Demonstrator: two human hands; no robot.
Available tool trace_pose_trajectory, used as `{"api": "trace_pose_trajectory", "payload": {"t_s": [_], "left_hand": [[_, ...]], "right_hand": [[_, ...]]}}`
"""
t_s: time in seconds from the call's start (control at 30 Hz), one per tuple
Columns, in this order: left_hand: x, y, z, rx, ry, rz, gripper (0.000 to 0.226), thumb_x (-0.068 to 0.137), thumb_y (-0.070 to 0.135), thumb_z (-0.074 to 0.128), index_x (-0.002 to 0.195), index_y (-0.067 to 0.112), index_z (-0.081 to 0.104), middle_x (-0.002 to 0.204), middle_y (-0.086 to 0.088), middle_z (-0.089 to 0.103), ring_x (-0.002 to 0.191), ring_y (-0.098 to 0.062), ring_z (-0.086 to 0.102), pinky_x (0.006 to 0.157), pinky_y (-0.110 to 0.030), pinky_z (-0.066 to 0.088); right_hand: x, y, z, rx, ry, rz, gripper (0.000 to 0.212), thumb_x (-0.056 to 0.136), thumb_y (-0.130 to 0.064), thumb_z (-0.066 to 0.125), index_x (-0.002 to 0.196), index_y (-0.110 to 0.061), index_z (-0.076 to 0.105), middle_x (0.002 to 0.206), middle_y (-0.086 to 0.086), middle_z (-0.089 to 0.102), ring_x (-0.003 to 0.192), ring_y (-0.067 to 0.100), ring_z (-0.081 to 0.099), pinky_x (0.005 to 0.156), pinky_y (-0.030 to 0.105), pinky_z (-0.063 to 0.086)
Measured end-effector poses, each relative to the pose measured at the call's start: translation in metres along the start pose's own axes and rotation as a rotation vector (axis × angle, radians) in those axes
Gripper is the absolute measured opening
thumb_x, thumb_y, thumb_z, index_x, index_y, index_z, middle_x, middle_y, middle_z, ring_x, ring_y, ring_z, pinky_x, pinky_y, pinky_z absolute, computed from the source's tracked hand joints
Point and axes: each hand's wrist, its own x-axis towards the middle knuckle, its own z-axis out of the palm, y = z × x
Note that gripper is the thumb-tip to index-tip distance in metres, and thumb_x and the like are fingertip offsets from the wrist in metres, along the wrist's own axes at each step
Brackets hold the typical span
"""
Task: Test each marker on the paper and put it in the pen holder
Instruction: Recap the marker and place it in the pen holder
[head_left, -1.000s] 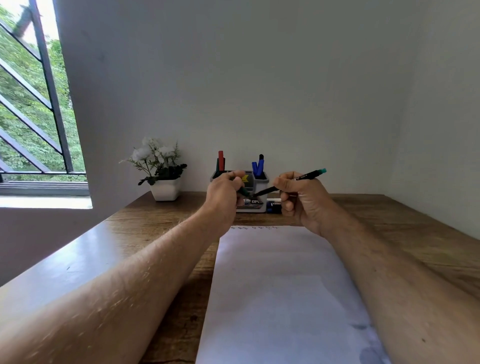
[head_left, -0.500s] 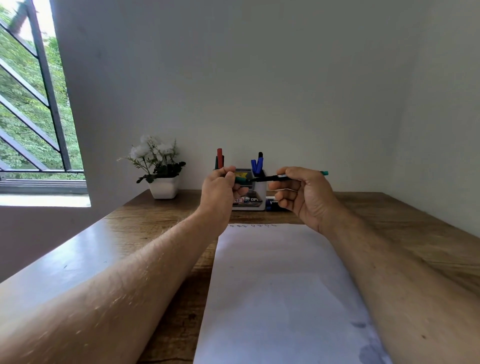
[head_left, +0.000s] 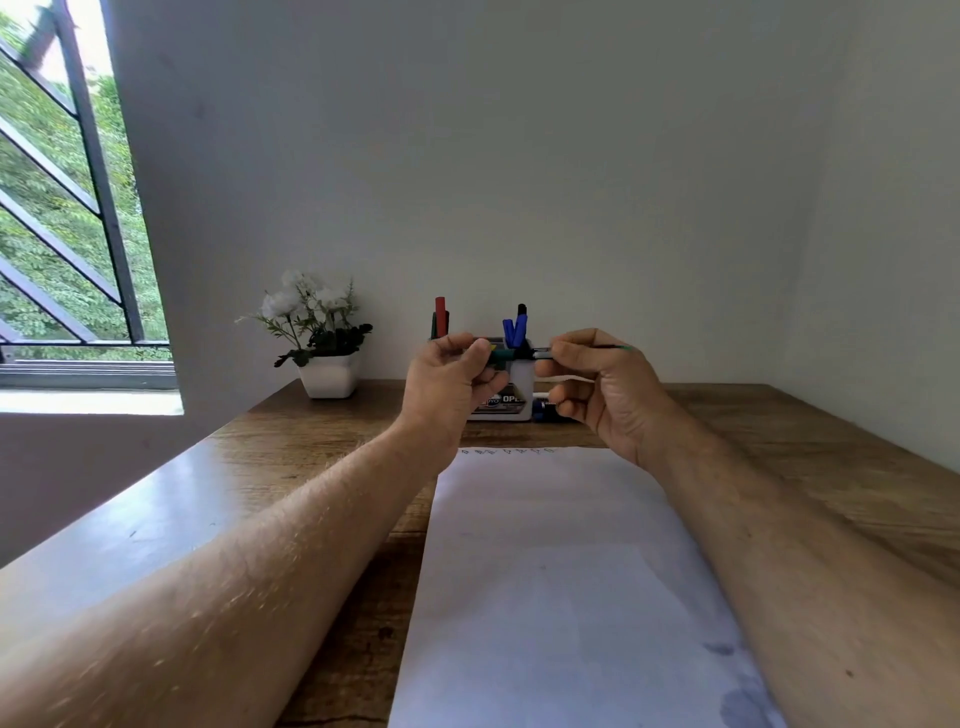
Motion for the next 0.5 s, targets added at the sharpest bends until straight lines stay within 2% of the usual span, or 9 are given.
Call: {"api": "trace_pose_trajectory", "payload": {"t_s": [0.07, 0.17, 0.3, 0.4, 0.47, 0.5], "left_hand": [[0.000, 0.000, -0.002, -0.008, 0.025, 0.020, 0.011, 0.092, 0.007, 0.064, 0.098, 0.010, 0.055, 0.085, -0.011, 0.063, 0.071, -0.014, 0.065, 0.075, -0.034, 0.062], [0.000, 0.002, -0.003, 0.009, 0.058, 0.039, 0.011, 0.090, 0.012, 0.066, 0.095, 0.011, 0.056, 0.081, -0.011, 0.065, 0.069, -0.014, 0.067, 0.073, -0.034, 0.062], [0.003, 0.001, -0.006, 0.012, 0.121, 0.033, 0.013, 0.091, 0.016, 0.066, 0.099, 0.010, 0.057, 0.089, -0.014, 0.067, 0.071, -0.015, 0.068, 0.073, -0.034, 0.062], [0.007, 0.000, -0.010, 0.003, 0.148, 0.043, 0.021, 0.090, 0.018, 0.068, 0.105, 0.008, 0.057, 0.089, -0.014, 0.068, 0.070, -0.014, 0.068, 0.068, -0.031, 0.062], [0.008, 0.000, -0.011, 0.012, 0.153, 0.056, 0.023, 0.088, 0.018, 0.070, 0.104, 0.008, 0.056, 0.084, -0.012, 0.068, 0.067, -0.013, 0.068, 0.065, -0.030, 0.062], [0.008, 0.000, -0.011, 0.020, 0.150, 0.057, 0.020, 0.088, 0.019, 0.070, 0.100, 0.009, 0.057, 0.083, -0.012, 0.068, 0.067, -0.013, 0.068, 0.064, -0.030, 0.061]], "right_hand": [[0.000, -0.001, -0.001, 0.015, 0.003, -0.013, 0.012, 0.089, 0.000, 0.064, 0.091, -0.009, 0.071, 0.076, 0.013, 0.073, 0.050, 0.018, 0.062, 0.045, 0.025, 0.052], [0.000, 0.001, -0.001, 0.007, -0.026, 0.020, 0.015, 0.093, -0.008, 0.059, 0.096, -0.009, 0.073, 0.080, 0.012, 0.075, 0.058, 0.018, 0.067, 0.050, 0.025, 0.054], [0.000, 0.002, -0.001, -0.114, -0.034, -0.004, 0.015, 0.096, -0.008, 0.057, 0.100, -0.008, 0.071, 0.087, 0.015, 0.076, 0.056, 0.019, 0.067, 0.046, 0.025, 0.052], [0.000, 0.005, -0.004, -0.445, -0.011, -0.118, 0.006, 0.086, -0.005, 0.072, 0.091, -0.009, 0.072, 0.084, 0.017, 0.075, 0.050, 0.018, 0.063, 0.044, 0.025, 0.049], [0.002, 0.010, -0.004, -0.724, 0.020, -0.227, 0.011, 0.080, -0.010, 0.080, 0.086, -0.015, 0.072, 0.083, 0.009, 0.075, 0.059, 0.013, 0.065, 0.054, 0.019, 0.051], [0.003, 0.012, -0.004, -0.789, 0.037, -0.279, 0.011, 0.080, -0.012, 0.081, 0.085, -0.017, 0.072, 0.082, 0.005, 0.074, 0.063, 0.009, 0.065, 0.057, 0.014, 0.049]]}}
